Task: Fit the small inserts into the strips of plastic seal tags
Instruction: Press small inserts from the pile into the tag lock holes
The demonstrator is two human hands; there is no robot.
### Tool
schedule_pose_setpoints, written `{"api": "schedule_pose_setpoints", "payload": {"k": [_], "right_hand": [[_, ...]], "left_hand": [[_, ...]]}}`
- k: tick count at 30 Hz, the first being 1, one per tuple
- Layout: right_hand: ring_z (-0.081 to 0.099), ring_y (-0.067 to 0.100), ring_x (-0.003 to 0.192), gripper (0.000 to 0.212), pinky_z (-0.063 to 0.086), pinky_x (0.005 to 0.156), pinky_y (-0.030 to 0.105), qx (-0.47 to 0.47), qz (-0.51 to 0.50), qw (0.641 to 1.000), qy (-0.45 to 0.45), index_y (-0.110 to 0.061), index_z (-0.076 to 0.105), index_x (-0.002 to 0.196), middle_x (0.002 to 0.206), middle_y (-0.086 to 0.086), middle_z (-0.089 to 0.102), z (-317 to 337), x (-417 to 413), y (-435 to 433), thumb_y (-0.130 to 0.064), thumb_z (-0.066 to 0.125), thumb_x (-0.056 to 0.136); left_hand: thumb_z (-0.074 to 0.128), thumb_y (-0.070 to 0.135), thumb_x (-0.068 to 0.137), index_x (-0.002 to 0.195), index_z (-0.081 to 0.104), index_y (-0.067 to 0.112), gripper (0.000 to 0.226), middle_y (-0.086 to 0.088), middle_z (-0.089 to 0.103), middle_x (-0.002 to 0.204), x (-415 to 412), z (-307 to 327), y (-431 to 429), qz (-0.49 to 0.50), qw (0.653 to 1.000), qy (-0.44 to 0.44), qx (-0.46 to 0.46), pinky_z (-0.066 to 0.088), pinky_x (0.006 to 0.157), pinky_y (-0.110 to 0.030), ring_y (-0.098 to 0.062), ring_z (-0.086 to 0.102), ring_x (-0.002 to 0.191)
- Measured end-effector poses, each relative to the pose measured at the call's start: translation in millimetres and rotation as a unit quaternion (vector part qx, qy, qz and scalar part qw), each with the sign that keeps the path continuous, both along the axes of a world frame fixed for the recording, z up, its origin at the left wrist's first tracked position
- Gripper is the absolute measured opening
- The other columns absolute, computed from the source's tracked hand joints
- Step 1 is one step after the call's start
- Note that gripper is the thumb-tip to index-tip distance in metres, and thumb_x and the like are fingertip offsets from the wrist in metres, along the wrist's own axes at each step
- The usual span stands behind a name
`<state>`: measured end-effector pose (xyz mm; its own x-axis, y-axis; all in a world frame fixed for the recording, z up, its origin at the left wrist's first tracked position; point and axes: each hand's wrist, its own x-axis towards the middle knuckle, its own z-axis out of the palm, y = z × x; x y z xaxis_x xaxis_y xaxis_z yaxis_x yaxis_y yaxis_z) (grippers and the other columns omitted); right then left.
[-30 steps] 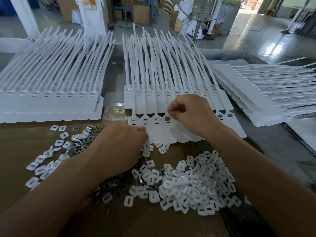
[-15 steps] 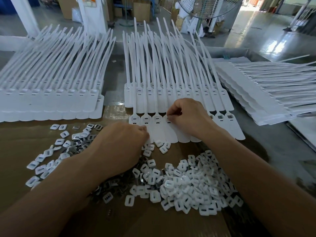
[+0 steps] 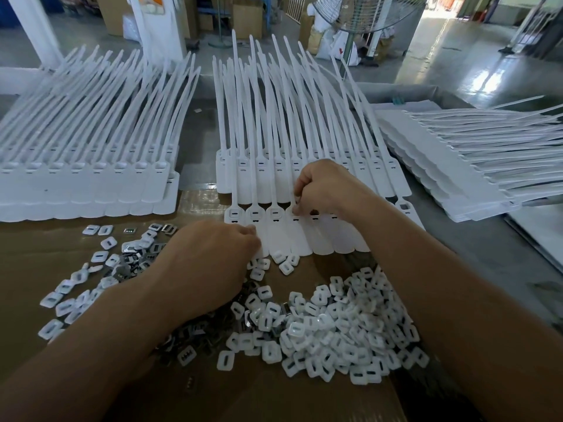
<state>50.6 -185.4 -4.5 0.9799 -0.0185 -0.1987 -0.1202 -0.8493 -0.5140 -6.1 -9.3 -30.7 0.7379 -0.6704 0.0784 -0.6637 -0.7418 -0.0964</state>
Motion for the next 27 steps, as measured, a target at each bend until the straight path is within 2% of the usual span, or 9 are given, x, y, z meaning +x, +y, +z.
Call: {"api": "schedule_pose_setpoints", "payload": {"k": [3, 5, 7, 10, 12, 15, 21, 24, 27], "right_hand": [[0.062, 0.022, 0.093, 0.027, 0.053, 0.082, 0.034, -0.045, 0.001, 0.999, 0.024, -0.009, 0.065, 0.099, 0.098, 0.006, 0.065, 3, 5, 4, -0.014, 0.076, 0.074], [0.061, 0.020, 0.087, 0.024, 0.053, 0.076, 0.032, -0.050, -0.001, 0.999, 0.016, -0.010, 0.065, 0.096, 0.093, 0.005, 0.064, 3, 4, 4, -0.016, 0.075, 0.076], [0.057, 0.014, 0.075, 0.013, 0.048, 0.062, 0.025, -0.019, 0.002, 1.000, -0.005, -0.013, 0.064, 0.082, 0.080, -0.001, 0.060, 1, 2, 0, -0.015, 0.075, 0.076], [0.054, 0.009, 0.070, 0.022, 0.046, 0.063, 0.022, 0.042, 0.010, 0.998, -0.047, -0.021, 0.056, 0.068, 0.074, -0.006, 0.056, -5, -5, -7, -0.013, 0.074, 0.076], [0.054, 0.009, 0.075, 0.022, 0.047, 0.068, 0.022, 0.058, 0.029, 0.996, -0.069, -0.025, 0.054, 0.071, 0.075, -0.009, 0.055, -5, -11, -11, -0.013, 0.070, 0.080], [0.054, 0.002, 0.077, 0.012, 0.042, 0.063, 0.014, 0.061, 0.067, 0.992, -0.083, -0.026, 0.057, 0.078, 0.082, -0.011, 0.059, 2, -24, -16, -0.020, 0.067, 0.083], [0.057, -0.006, 0.070, 0.010, 0.043, 0.065, 0.013, -0.023, 0.172, 0.984, 0.031, -0.035, 0.061, 0.072, 0.074, -0.019, 0.061, 17, -63, -34, -0.032, 0.066, 0.081], [0.055, -0.012, 0.069, 0.010, 0.044, 0.069, 0.011, -0.039, 0.190, 0.979, 0.070, -0.035, 0.063, 0.073, 0.071, -0.022, 0.060, 15, -76, -37, -0.031, 0.067, 0.081], [0.054, -0.009, 0.067, 0.012, 0.041, 0.062, 0.006, -0.055, 0.195, 0.977, 0.071, -0.033, 0.063, 0.073, 0.070, -0.019, 0.060, 12, -81, -36, -0.026, 0.070, 0.080]], "left_hand": [[0.037, 0.019, 0.086, 0.119, 0.052, 0.029, 0.038, 0.018, 0.049, 0.130, 1, 0, -2, -0.001, 1.000, 0.002, 0.003, 0.048, 0.081, -0.019, -0.005, 0.057, 0.101], [0.037, 0.019, 0.086, 0.120, 0.052, 0.029, 0.038, 0.018, 0.049, 0.130, 2, 1, -3, -0.001, 1.000, 0.004, 0.002, 0.048, 0.081, -0.019, -0.004, 0.057, 0.102], [0.037, 0.020, 0.087, 0.120, 0.052, 0.029, 0.037, 0.018, 0.049, 0.130, 2, 2, -3, -0.002, 1.000, 0.003, 0.000, 0.048, 0.082, -0.019, -0.004, 0.057, 0.101], [0.038, 0.020, 0.086, 0.121, 0.050, 0.029, 0.038, 0.017, 0.049, 0.131, 0, 3, -2, -0.001, 1.000, 0.004, 0.002, 0.048, 0.081, -0.019, -0.005, 0.057, 0.102], [0.038, 0.020, 0.087, 0.122, 0.049, 0.029, 0.038, 0.017, 0.048, 0.132, 0, 4, -3, -0.001, 1.000, 0.002, 0.002, 0.048, 0.082, -0.020, -0.005, 0.057, 0.102], [0.037, 0.019, 0.087, 0.124, 0.048, 0.028, 0.039, 0.017, 0.048, 0.132, 1, 5, -4, -0.002, 1.000, 0.000, 0.001, 0.048, 0.081, -0.020, -0.006, 0.057, 0.101], [0.034, 0.016, 0.086, 0.125, 0.048, 0.025, 0.042, 0.015, 0.048, 0.133, 1, 3, -3, -0.002, 1.000, -0.006, 0.001, 0.046, 0.079, -0.019, -0.007, 0.058, 0.098], [0.033, 0.016, 0.088, 0.128, 0.045, 0.026, 0.043, 0.015, 0.045, 0.135, 2, 3, -4, -0.001, 1.000, -0.006, 0.000, 0.046, 0.079, -0.018, -0.005, 0.058, 0.099], [0.034, 0.017, 0.088, 0.126, 0.047, 0.026, 0.041, 0.015, 0.045, 0.135, 3, 2, -5, 0.003, 1.000, -0.007, 0.001, 0.047, 0.081, -0.019, -0.006, 0.058, 0.102]]}}
